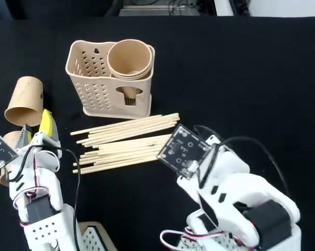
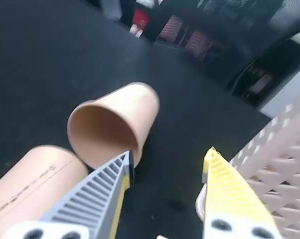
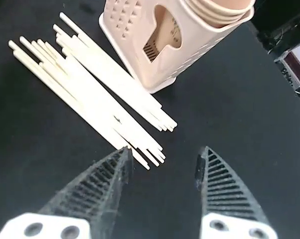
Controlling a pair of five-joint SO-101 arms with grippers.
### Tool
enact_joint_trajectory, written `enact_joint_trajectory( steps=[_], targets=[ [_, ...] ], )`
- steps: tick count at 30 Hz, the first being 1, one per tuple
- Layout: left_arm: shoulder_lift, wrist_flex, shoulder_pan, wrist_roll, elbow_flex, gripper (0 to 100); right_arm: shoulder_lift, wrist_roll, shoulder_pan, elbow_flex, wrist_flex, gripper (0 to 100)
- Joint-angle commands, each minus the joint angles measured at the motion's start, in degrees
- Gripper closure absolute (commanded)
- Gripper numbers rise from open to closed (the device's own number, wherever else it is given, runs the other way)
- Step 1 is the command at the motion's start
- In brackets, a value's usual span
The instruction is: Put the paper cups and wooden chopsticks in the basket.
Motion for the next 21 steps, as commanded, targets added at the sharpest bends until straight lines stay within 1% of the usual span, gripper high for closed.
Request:
enact_joint_trajectory(
  steps=[1, 5, 7, 9, 11, 13, 16, 21],
  targets=[
    [-0.18, -1.41, 0.75, 0.53, 1.1, 76, -0.22, 0.7, -0.44, 0.13, -1.58, 77.6],
    [-0.18, -1.41, -0.92, 0.62, 0.31, 76, -0.22, 0.53, -0.35, 0.13, -1.49, 77.6],
    [0.18, 0.18, -1.01, 0.79, -1.45, 76, -0.22, 0.53, -0.35, 0.13, -1.41, 77.6],
    [2.11, 2.46, -0.13, 0.79, -4.35, 76, -0.13, 0.62, -0.35, 0.13, -1.41, 77.6],
    [6.24, 2.9, 0.04, 0.88, -7.43, 76, -0.13, 0.53, 0.35, 0.13, -1.41, 77.6],
    [12.84, 3.16, -0.13, 0.88, -11.65, 76, -0.13, 0.7, 2.55, 0.13, -1.67, 77.6],
    [26.9, 3.34, -0.13, 1.23, -19.47, 76, -0.04, 0.79, 6.15, 0.13, -1.58, 77.6],
    [52.13, 2.99, -0.04, 8.35, -32.4, 76, -0.04, 0.79, 8.09, 0.13, -0.53, 77.6]
  ],
)
